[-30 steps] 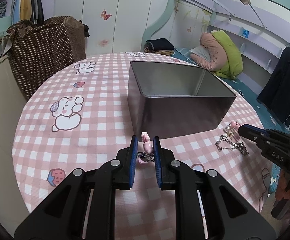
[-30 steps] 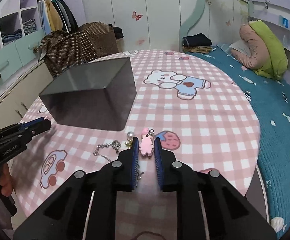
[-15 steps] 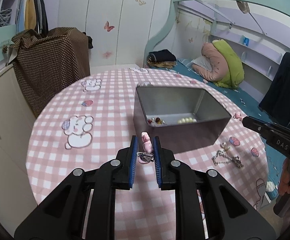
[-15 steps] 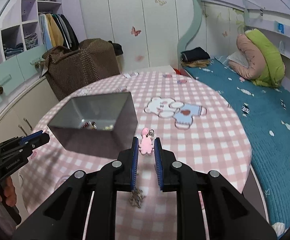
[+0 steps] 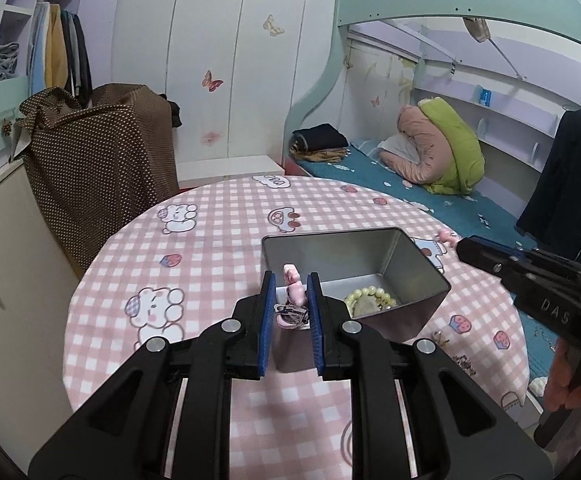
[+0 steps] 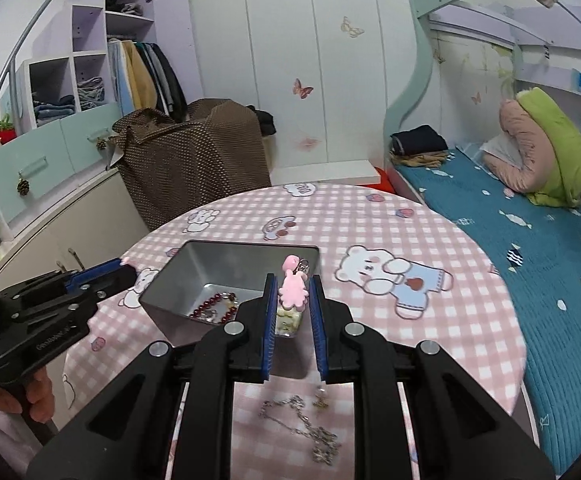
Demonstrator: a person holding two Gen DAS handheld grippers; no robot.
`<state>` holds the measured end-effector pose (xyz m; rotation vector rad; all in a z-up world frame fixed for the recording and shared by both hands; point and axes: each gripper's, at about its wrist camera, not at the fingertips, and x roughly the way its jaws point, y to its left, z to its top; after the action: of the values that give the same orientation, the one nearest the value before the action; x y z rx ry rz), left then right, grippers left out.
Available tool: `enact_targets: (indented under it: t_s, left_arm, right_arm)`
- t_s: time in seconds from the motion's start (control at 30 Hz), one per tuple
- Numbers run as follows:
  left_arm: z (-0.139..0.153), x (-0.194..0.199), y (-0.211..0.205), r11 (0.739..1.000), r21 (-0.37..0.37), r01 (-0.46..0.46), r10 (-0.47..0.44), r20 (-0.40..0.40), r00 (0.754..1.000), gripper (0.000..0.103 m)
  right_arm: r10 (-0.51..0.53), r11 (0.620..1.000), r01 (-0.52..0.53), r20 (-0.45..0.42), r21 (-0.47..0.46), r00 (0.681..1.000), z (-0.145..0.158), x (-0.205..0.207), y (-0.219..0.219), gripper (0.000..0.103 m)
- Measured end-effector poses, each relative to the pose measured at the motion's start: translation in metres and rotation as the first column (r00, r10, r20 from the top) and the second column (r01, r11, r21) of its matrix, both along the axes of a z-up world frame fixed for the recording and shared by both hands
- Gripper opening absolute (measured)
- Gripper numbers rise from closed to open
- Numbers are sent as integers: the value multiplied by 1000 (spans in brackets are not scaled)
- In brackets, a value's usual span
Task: Organize jewelry
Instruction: 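Carry both pink charms over the tin and open both tools inside, then withdraw both tools from the tin toward the silver chain and pearl earring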
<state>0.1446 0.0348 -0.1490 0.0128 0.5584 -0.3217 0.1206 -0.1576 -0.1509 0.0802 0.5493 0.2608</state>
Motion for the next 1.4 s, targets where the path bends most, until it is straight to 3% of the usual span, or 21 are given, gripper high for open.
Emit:
enact_targets:
  t_s: [0.6, 0.7, 0.77, 0.87, 0.93, 1.03, 1.2, 1.4]
  left_arm:
    - [-11, 27, -25, 998, 14, 54, -53, -40, 998, 17]
    - [-13, 29, -24, 999, 17, 51, -50, -47, 998, 17]
    - [-13, 29, -25, 998, 25, 51, -50, -47, 998, 17]
    - [-14, 28, -25, 999, 26, 46, -45, -51, 998, 18]
    - [-14, 29, -25, 999, 25, 42, -40, -50, 998, 32]
    - [-13, 25, -24, 999, 28, 36, -35, -39, 999, 43]
    - [-10, 19, -23, 999, 30, 29, -29, -32, 999, 55]
    - [-13, 7, -21, 999, 25, 34, -34, -34, 999, 66]
  right_arm:
    - [53, 999, -53, -55, 3, 997, -15, 15, 17, 16]
    - [35, 999, -34, -46, 4, 998, -13, 14, 14, 30]
    - [13, 1000, -13, -39, 3, 999, -12, 13, 10, 52]
    - [-16, 1000, 16, -37, 0, 999, -12, 12, 4, 58]
    - [-35, 999, 35, -43, -4, 998, -12, 13, 0, 61]
    - [-52, 999, 52, -50, -5, 997, -14, 12, -6, 64]
    - [-86, 996, 86, -54, -15, 995, -17, 2, -20, 69]
    - [-125, 992, 122, -138, -29, 982, -37, -13, -35, 69]
